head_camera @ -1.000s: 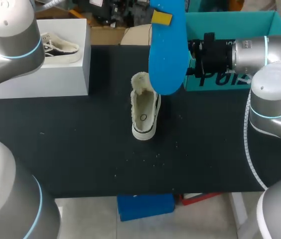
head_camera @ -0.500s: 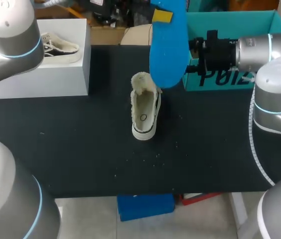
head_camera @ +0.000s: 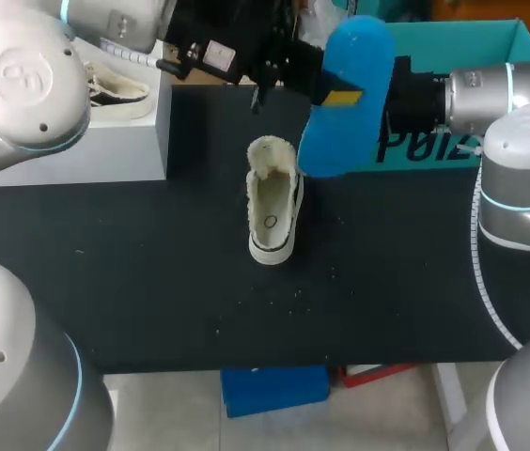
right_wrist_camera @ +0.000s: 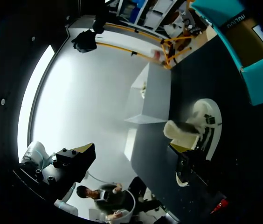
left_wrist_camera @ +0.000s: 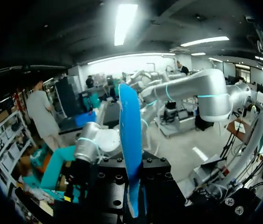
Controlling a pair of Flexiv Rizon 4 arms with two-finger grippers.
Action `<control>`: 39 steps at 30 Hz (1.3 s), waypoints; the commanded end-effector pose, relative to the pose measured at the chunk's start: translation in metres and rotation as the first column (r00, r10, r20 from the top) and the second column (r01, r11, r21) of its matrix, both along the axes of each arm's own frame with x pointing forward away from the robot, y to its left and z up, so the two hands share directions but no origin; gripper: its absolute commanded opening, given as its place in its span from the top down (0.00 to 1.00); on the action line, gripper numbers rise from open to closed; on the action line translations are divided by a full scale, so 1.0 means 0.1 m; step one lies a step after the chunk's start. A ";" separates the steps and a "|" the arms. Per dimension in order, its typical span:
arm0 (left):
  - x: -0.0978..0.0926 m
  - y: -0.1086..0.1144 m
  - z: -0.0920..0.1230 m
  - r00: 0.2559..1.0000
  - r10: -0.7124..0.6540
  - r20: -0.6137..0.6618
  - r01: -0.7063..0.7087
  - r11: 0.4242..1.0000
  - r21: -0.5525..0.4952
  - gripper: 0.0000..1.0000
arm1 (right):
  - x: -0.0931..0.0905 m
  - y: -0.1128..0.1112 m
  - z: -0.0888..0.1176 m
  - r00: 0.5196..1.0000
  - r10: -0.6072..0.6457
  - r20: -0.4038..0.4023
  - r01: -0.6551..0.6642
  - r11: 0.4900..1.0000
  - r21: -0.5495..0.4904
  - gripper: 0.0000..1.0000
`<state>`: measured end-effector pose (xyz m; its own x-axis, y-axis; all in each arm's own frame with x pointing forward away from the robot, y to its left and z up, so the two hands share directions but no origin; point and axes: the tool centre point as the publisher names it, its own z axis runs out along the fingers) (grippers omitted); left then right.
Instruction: Take the shoe out of the shoebox, open the shoe tongue, remove and reinsert the insole, then place the shoe into the shoebox
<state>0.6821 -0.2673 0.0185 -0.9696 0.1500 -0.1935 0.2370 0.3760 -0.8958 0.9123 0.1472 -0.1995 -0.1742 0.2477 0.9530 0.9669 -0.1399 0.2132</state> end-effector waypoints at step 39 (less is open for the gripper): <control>-0.37 0.31 -0.82 0.961 0.248 0.122 -0.233 0.965 -0.123 1.00 | 0.00 0.01 -0.01 1.000 -0.002 0.001 0.002 1.000 0.000 0.00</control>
<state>0.6534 -0.2519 -0.0499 -0.9442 -0.0883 -0.3174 0.2592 0.3959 -0.8809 0.9128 0.1471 -0.1997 -0.1748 0.2470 0.9531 0.9672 -0.1384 0.2132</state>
